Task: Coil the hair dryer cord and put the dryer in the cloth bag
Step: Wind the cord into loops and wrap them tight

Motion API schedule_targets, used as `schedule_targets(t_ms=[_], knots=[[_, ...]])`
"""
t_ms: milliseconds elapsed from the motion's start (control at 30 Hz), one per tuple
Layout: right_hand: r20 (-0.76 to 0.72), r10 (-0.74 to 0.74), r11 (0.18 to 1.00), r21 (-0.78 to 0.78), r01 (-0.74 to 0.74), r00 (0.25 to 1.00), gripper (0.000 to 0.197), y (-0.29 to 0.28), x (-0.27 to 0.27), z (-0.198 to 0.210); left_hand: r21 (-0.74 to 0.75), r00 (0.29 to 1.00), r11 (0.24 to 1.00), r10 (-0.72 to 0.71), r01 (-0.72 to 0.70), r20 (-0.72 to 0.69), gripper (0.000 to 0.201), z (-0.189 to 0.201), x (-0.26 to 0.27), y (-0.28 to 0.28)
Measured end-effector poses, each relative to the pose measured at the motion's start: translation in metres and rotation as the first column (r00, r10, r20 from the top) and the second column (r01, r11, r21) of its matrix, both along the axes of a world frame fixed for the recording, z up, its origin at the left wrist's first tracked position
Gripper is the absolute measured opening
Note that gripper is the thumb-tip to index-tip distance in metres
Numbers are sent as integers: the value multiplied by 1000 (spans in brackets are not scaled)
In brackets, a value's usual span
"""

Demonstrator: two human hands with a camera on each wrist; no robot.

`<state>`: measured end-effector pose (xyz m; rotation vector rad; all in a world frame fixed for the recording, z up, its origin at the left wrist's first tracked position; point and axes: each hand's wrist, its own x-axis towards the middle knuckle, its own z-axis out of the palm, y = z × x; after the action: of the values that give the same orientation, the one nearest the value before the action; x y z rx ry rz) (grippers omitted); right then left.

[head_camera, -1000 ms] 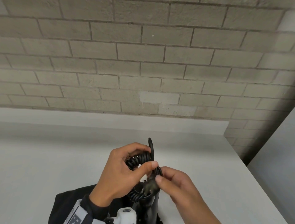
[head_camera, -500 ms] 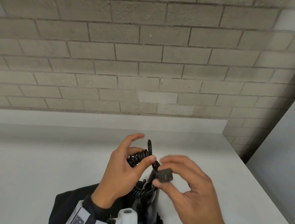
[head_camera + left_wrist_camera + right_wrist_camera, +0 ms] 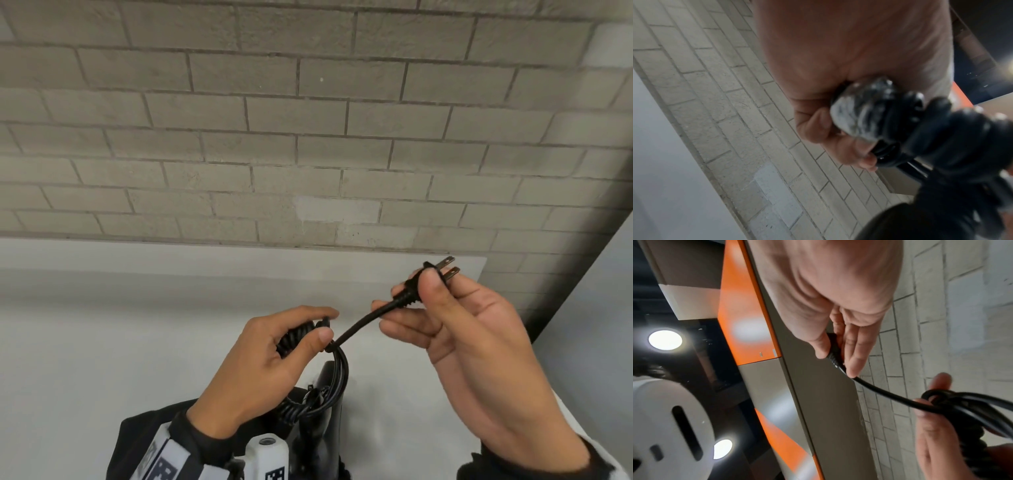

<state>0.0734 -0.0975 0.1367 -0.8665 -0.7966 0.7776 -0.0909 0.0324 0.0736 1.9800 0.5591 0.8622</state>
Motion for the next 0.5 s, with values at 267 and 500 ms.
schedule_targets(t_ms=[267,500], knots=[[-194,-116,991,-88,100,974,18,23,13,-22,32,994,998,-50,53,-92,35,-3,-7,3],[-114,-381,924,-76,374,917,33,41,12,-53,88,998,995,-32,37,-56,29,-3,-3,-3]])
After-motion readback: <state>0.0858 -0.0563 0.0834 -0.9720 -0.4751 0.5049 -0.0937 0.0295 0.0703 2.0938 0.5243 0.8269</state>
